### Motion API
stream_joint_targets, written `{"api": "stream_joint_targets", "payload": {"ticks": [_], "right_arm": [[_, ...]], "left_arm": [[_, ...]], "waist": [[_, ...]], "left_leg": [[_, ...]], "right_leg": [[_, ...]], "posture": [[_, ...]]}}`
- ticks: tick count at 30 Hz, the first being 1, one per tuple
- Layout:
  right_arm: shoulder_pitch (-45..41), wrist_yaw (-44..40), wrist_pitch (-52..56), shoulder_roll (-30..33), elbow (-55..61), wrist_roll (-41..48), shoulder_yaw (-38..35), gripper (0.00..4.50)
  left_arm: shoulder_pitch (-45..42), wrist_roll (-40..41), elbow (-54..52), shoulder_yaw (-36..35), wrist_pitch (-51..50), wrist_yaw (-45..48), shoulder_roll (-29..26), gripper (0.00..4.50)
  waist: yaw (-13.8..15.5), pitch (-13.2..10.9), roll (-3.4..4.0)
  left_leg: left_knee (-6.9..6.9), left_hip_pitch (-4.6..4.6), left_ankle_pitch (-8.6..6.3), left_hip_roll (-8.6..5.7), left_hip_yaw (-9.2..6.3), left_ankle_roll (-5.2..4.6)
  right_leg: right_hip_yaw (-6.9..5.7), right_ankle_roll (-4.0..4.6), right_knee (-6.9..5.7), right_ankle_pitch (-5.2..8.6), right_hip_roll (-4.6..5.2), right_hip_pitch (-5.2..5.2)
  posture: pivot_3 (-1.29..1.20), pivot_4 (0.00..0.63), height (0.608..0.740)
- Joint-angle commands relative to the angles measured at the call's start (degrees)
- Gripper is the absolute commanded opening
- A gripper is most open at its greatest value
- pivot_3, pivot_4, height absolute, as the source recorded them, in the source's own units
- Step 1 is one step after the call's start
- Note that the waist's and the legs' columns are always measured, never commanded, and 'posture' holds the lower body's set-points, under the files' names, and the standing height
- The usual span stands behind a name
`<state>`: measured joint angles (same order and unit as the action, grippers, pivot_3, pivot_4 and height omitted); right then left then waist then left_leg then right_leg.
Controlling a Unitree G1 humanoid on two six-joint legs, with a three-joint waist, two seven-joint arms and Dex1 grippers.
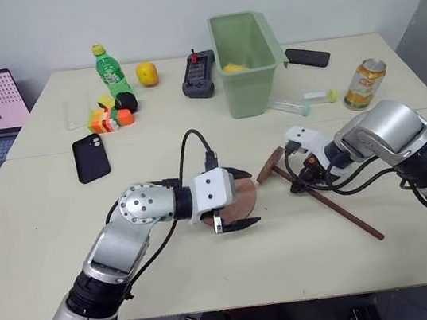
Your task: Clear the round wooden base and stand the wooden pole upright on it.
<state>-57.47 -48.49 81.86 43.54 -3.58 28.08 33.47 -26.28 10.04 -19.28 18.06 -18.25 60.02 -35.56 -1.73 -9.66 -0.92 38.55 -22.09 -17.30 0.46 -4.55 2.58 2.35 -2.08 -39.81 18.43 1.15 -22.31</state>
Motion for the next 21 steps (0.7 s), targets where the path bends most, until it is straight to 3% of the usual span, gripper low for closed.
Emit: {"api": "stream_joint_targets", "payload": {"ticks": [1, 3, 9, 12, 16, 21], "right_arm": [[-0.4, 0.0, 1.7, -0.8, 1.8, 0.1, -2.0, 0.73], [-0.4, 0.5, 2.7, -1.4, 2.1, 0.4, -3.2, 0.27], [-1.0, 4.0, 6.2, -4.4, 5.3, 0.8, -10.3, 0.24], [-0.2, 6.7, 2.7, -4.3, 12.4, 0.9, -20.3, 0.24], [2.2, 12.4, -7.4, -15.3, 22.8, 4.0, -36.0, 0.24], [5.0, 18.2, -20.5, -26.4, 28.8, 3.0, -38.7, 0.24]], "left_arm": [[0.4, 2.8, -1.5, -1.3, 0.6, 1.1, 0.4, 4.5], [0.1, 2.9, -0.4, -1.8, 1.7, 2.2, -0.3, 4.5], [0.1, 5.9, 4.5, -7.3, 3.8, 4.9, -3.4, 4.5], [1.6, 8.7, 7.1, -13.4, 0.7, 5.8, -7.8, 4.5], [3.6, 9.7, 10.2, -19.1, 0.0, 6.7, -13.2, 4.5], [7.3, 8.1, 12.3, -21.7, 3.5, 10.2, -18.5, 4.5]], "waist": [[0.0, 0.0, 0.0], [0.0, 0.0, 0.0], [0.0, 0.0, 0.01], [-0.1, 0.0, 0.06], [-0.6, 0.0, 0.06], [-1.1, 0.0, 0.08]], "left_leg": [[0.03, 0.0, 0.0, 0.0, 0.0, 0.0], [0.09, 0.0, -0.01, 0.0, -0.01, -0.01], [0.18, -0.03, -0.01, 0.0, -0.03, -0.01], [0.17, -0.03, -0.01, 0.06, -0.06, -0.02], [0.23, -0.65, 0.0, 0.12, -0.04, 0.0], [0.28, -0.77, 0.01, 0.13, 0.0, 0.03]], "right_leg": [[0.0, 0.0, -0.02, 0.0, 0.0, 0.0], [0.0, 0.0, -0.07, 0.0, 0.0, 0.0], [-0.03, 0.0, -0.15, 0.0, -0.01, -0.01], [-0.04, 0.0, -0.15, 0.0, -0.01, -0.04], [-0.01, 0.0, -0.44, 0.0, -0.01, -0.78], [0.0, 0.0, -0.6, 0.0, 0.0, -0.96]], "posture": [[0.0, 0.15, 0.74], [0.0, 0.15, 0.74], [0.0, 0.15, 0.74], [0.0, 0.15, 0.74], [0.0, 0.15, 0.74], [0.0, 0.15, 0.74]]}}
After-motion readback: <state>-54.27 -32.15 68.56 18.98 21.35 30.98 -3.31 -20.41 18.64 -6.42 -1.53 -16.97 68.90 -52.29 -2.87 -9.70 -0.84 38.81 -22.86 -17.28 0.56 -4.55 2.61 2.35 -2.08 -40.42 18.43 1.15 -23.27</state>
